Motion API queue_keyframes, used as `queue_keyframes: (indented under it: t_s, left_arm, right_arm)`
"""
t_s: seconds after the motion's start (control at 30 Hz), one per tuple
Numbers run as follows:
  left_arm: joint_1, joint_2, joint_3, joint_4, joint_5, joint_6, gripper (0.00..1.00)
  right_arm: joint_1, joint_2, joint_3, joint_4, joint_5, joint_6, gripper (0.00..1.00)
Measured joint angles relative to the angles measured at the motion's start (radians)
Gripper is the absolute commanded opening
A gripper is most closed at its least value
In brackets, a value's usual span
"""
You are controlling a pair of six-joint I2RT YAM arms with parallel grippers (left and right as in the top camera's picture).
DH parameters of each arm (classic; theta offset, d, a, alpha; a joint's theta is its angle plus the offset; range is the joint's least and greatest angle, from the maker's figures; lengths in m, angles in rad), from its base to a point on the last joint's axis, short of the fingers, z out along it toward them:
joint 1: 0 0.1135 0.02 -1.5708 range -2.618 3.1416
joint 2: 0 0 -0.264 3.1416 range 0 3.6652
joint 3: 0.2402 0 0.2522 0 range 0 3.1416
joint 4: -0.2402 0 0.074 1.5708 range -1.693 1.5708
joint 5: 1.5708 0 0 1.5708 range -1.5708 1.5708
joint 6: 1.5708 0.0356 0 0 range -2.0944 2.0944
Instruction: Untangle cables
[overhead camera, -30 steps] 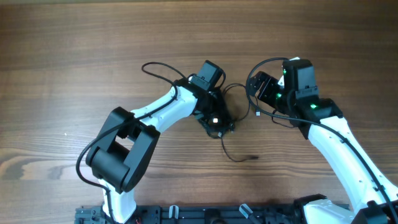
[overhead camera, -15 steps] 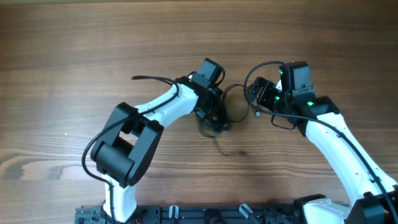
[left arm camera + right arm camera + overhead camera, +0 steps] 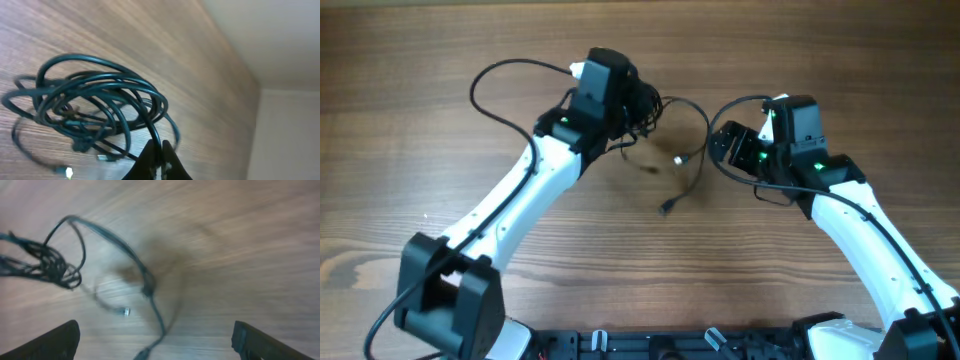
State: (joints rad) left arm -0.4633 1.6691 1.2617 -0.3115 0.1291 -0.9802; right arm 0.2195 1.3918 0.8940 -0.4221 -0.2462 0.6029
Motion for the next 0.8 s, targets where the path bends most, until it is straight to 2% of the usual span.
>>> queue_keyframes:
  t_s: [0.13, 0.23, 0.3, 0.4, 0.6, 0.8]
  left_arm:
    - [0.010, -0.005, -0.002, 0.070, 0.121, 0.049, 0.04]
    - [0.027, -0.005, -0.002, 0.182, 0.301, 0.158, 0.04]
    - [0.042, -0.005, -0.002, 0.212, 0.433, 0.235, 0.04]
    - [0.058, -0.005, -0.002, 0.215, 0.555, 0.291, 0.04]
    - [0.064, -0.005, -0.002, 0.187, 0.654, 0.364, 0.04]
    - [0.064, -0.005, -0.002, 0.142, 0.673, 0.429, 0.04]
  right_arm:
    - [0.000, 0.000, 0.000, 0.063, -0.113, -0.078, 1.00]
    - [0.000, 0.000, 0.000, 0.069, -0.173, -0.147, 1.00]
    - [0.000, 0.000, 0.000, 0.076, -0.191, -0.171, 1.00]
    - [0.000, 0.000, 0.000, 0.111, -0.203, -0.186, 1.00]
    - [0.000, 0.000, 0.000, 0.146, -0.125, -0.126, 1.00]
    - [0.000, 0.000, 0.000, 0.227, -0.111, -0.099, 1.00]
